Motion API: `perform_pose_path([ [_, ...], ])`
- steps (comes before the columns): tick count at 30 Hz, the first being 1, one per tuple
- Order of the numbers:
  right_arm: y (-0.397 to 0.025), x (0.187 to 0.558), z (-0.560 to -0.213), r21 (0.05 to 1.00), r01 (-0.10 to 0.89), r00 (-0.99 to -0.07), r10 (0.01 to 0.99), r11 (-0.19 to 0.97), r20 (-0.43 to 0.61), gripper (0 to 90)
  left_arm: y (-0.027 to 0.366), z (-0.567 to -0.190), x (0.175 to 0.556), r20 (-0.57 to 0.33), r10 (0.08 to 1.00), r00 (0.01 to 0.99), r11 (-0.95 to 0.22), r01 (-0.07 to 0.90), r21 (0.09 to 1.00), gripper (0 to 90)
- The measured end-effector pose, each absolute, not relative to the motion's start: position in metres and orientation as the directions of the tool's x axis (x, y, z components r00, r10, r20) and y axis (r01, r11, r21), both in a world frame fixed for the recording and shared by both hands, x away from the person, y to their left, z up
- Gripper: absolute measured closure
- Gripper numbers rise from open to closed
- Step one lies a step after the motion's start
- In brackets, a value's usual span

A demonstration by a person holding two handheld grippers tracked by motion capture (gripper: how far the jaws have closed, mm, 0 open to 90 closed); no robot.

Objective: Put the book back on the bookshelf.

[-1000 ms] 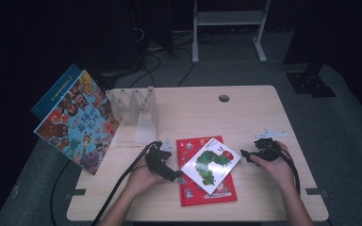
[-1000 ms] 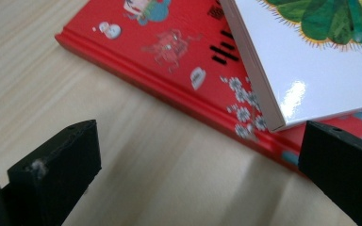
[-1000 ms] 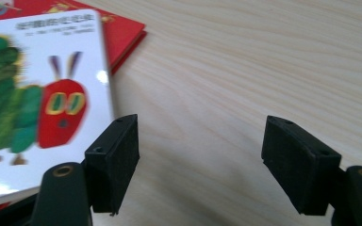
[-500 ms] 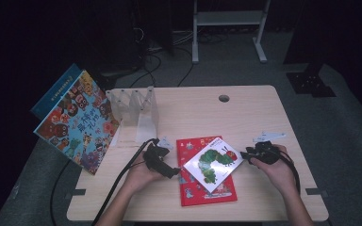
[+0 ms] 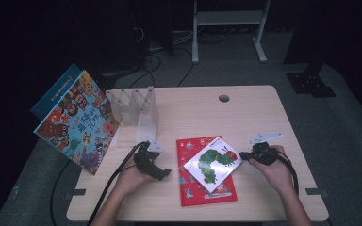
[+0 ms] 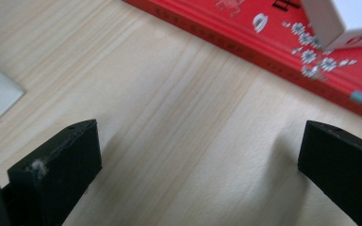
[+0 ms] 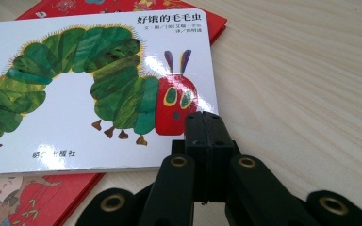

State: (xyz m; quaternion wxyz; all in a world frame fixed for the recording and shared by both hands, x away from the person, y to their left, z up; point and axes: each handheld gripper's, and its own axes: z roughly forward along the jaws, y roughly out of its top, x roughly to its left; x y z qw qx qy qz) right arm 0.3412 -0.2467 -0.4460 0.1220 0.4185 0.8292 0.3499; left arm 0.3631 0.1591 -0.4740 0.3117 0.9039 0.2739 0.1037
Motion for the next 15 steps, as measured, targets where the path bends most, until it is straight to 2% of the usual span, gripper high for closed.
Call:
perform_pose_path([
  [8, -0.2452, 0.342, -0.4452, 0.685, 0.61, -0.62, 0.779, 0.398, 0.099, 89.4, 0.1657, -0.4778, 0.3619, 0.019, 0.537, 0.843, -0.64, 0.392, 0.661, 0.0],
  [11, -0.2433, 0.3416, -0.4452, 0.686, 0.613, -0.618, 0.779, 0.392, 0.107, 89.5, 0.1697, -0.4829, 0.3602, 0.018, 0.537, 0.843, -0.602, 0.369, 0.708, 0.0],
  [15, -0.2407, 0.3431, -0.4484, 0.683, 0.613, -0.622, 0.775, 0.396, 0.109, 89.5, 0.169, -0.4828, 0.3603, 0.02, 0.541, 0.841, -0.603, 0.371, 0.706, 0.0],
])
